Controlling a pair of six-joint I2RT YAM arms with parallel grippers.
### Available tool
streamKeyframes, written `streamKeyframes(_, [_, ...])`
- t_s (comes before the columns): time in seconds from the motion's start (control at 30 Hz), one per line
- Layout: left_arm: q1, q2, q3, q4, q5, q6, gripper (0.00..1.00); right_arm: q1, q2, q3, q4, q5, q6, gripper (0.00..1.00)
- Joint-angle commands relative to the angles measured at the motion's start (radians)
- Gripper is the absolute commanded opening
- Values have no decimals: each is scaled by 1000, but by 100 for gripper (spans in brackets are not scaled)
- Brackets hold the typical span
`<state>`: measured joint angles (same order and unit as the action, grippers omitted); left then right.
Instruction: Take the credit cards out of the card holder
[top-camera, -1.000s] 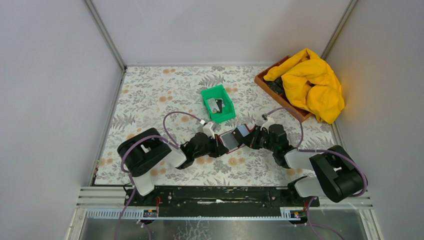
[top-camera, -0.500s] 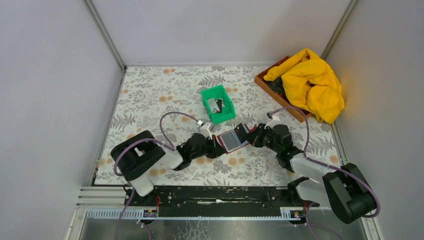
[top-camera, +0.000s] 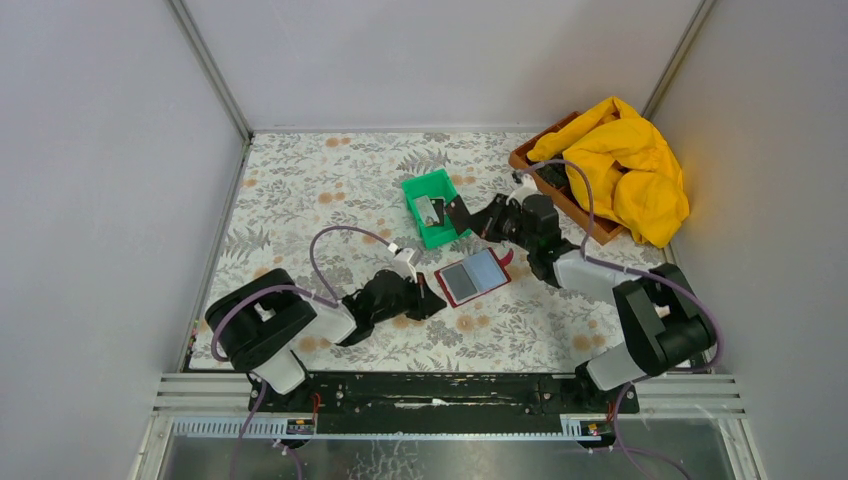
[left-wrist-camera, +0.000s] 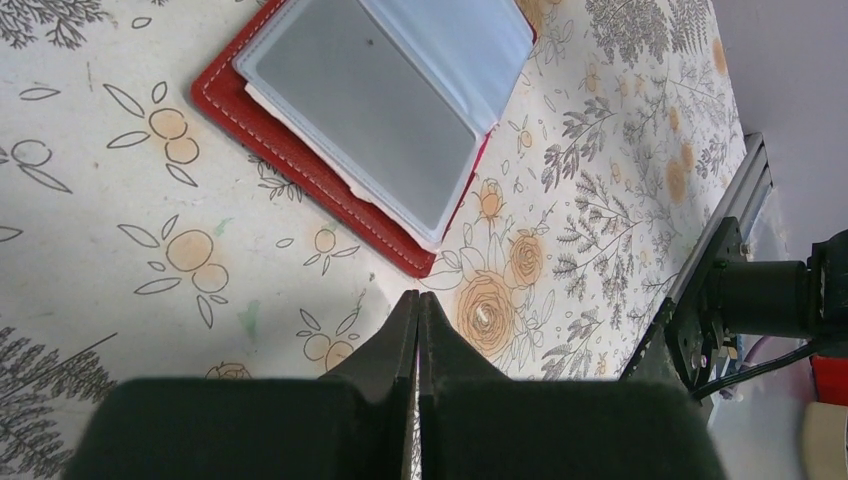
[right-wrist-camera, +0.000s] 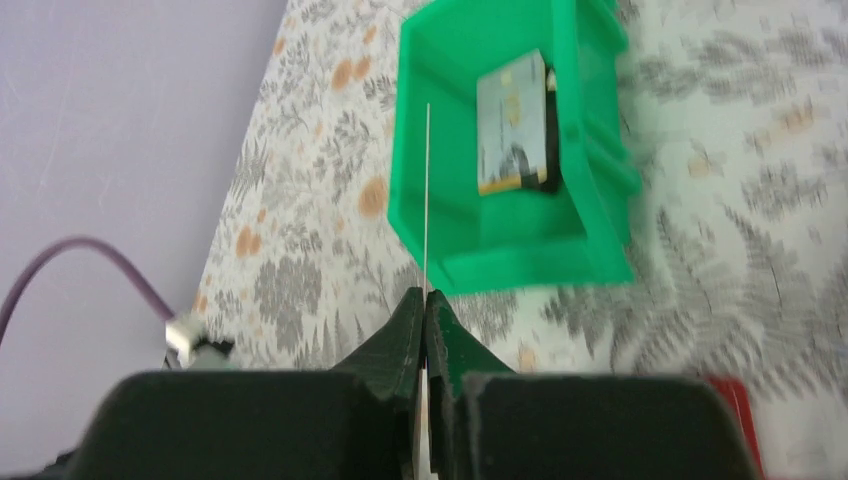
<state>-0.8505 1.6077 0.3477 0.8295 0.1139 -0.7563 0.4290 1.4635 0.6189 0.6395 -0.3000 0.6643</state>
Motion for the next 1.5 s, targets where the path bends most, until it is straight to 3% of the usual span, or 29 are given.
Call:
streamKeyframes(0.0, [5,-34,-24,20,-13,31,0,30,104,189,-38,30,-77,0])
streamKeyframes(0.4, [5,-89,-72,-6,-55,32,0,57,409,456,-94,44,-136,0])
streamKeyframes(0.93, [11,-87,-85,-8,-63,43,0,98,585,620,-195,108,-217,0])
streamKeyframes(1.0, [12,-88,-87,-7,-65,42,0,100,594,624,-201,110,-221,7])
streamKeyframes(1.1, [13,-86,-87,-5,-63,40,0,110,583,625,-216,155,-237,29])
streamKeyframes(1.17, [13,-85,-84,-5,-60,39,0,115,563,620,-229,172,-251,37])
streamKeyframes(1.47, [13,-58,-75,21,-41,31,0,149,404,552,-263,254,-327,40])
